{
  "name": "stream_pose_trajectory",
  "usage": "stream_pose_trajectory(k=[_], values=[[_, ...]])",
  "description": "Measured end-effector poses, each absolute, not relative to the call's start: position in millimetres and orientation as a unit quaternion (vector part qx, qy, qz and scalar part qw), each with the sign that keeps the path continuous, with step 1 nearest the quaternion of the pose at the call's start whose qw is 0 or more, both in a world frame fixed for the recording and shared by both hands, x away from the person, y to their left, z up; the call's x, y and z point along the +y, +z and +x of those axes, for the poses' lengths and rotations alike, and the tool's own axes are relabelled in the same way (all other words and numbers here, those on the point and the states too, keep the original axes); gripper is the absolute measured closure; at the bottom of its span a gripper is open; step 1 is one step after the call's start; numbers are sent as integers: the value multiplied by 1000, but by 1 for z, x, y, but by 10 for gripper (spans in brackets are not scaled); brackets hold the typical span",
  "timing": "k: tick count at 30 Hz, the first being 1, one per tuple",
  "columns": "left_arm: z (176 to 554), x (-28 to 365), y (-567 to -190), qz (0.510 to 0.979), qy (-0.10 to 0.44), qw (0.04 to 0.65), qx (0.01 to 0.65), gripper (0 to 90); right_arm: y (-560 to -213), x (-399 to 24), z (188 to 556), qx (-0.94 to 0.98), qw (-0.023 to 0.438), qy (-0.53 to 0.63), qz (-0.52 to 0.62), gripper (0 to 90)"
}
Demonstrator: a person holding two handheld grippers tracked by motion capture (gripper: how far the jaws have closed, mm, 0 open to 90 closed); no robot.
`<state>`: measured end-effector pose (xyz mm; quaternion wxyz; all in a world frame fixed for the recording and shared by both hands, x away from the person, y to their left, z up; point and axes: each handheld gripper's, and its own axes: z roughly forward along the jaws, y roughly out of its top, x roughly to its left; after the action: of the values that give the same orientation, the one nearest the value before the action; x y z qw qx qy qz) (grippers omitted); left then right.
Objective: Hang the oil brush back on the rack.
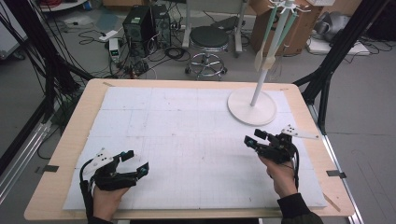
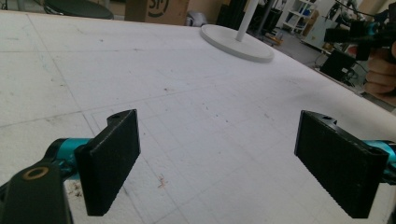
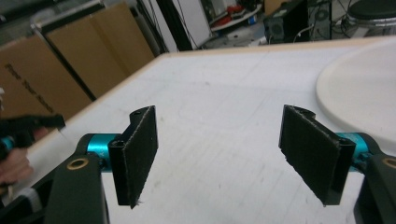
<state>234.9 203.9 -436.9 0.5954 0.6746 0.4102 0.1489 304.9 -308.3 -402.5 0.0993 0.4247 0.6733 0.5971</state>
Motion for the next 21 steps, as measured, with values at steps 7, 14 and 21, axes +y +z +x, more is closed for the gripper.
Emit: stream_pose_trajectory(k=[7,14,21], values=[[241,200,-437,671,147,599,413,149,-406,-306,296,677,96,598,418,262],[245,193,-437,673,129,601,412,185,-409,-302,287,689,103,589,409,241],[245,194,-438,673,128,598,416,187,-414,-296,284,700,101,580,405,234]])
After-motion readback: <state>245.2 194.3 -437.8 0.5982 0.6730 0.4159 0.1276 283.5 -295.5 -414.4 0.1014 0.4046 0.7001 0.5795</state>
